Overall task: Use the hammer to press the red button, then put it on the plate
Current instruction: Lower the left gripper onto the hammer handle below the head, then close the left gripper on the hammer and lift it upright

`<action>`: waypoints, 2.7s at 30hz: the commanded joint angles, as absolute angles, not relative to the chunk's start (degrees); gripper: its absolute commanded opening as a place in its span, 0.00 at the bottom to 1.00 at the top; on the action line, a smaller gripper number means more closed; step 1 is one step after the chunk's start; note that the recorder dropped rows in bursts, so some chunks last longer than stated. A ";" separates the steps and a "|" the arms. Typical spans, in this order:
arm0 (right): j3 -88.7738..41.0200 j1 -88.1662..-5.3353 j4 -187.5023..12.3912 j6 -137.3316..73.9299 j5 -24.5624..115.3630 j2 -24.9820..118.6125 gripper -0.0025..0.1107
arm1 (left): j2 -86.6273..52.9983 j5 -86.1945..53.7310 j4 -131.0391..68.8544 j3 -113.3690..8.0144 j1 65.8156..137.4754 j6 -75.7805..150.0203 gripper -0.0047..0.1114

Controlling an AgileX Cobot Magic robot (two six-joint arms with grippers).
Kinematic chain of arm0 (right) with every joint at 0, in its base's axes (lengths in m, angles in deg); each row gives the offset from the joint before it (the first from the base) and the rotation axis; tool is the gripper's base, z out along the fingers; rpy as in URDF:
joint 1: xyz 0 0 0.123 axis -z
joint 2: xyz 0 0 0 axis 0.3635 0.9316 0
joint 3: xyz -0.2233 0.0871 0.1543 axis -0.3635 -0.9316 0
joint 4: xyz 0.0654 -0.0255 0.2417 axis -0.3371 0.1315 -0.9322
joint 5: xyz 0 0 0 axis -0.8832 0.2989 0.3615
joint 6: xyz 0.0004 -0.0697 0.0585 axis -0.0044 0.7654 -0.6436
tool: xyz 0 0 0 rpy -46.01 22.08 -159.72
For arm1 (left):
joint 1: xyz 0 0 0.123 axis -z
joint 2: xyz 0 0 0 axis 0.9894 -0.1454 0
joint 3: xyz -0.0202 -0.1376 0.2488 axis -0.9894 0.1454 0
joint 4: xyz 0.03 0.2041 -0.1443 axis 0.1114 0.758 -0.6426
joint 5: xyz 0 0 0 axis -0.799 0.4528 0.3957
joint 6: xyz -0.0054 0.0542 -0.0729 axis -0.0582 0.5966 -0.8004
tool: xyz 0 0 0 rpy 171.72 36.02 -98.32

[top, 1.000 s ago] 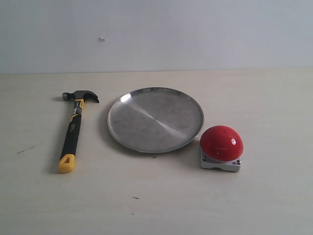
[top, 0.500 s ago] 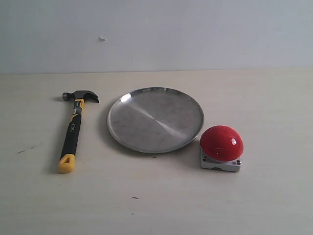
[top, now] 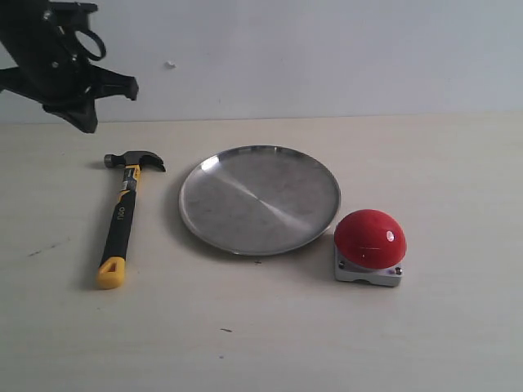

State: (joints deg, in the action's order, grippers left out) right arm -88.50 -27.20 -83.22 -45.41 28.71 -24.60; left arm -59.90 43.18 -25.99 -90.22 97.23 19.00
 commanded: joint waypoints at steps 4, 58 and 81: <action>-88.77 -26.85 -83.20 -45.09 29.16 -24.98 0.02 | -74.03 49.10 -25.79 -105.93 97.60 18.27 0.05; -88.77 -26.85 -83.20 -45.09 29.16 -24.98 0.02 | -94.53 47.18 -27.32 -118.79 94.89 21.02 0.08; -88.77 -26.85 -83.20 -45.09 29.16 -24.98 0.02 | -79.46 50.52 -26.89 -117.14 95.59 21.95 0.04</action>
State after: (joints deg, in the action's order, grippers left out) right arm -88.50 -27.20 -83.22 -45.41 28.71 -24.60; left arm -83.03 50.24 -27.44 -118.16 95.32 21.47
